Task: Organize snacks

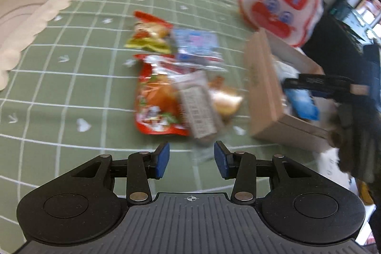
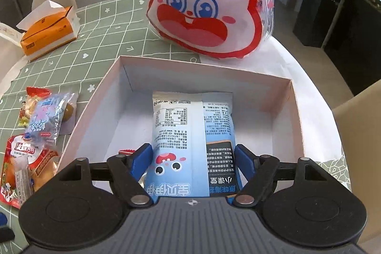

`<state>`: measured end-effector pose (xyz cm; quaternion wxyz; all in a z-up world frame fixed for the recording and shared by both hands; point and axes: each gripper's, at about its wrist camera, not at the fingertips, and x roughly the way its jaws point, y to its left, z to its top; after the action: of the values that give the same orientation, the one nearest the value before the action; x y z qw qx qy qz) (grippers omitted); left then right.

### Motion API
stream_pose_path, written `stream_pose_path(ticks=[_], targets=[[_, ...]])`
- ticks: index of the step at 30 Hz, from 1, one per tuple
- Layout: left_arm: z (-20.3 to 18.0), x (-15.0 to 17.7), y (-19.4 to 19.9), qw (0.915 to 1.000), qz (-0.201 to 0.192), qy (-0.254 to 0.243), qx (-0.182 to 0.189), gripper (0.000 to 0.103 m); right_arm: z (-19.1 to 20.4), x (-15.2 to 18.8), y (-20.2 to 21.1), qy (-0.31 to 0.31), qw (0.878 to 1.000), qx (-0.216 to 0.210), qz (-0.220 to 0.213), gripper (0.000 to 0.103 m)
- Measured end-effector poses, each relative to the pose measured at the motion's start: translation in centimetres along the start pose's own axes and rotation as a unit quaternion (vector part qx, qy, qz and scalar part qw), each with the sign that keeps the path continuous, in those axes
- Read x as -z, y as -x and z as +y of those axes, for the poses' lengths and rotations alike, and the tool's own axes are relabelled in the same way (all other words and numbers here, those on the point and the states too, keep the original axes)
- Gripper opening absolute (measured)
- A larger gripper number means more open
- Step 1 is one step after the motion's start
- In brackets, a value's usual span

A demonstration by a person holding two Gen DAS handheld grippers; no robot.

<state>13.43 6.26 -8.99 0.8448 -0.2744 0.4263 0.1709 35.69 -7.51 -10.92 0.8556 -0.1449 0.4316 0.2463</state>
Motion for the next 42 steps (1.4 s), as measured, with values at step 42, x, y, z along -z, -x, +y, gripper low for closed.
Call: stream_pose_path(ticks=[42], targets=[[13.7,-1.7,3.6,0.9984,0.019,-0.011,0.052,0.046,22.9,9.7,3.4,0.09,0.995,-0.029,-0.022,0.04]])
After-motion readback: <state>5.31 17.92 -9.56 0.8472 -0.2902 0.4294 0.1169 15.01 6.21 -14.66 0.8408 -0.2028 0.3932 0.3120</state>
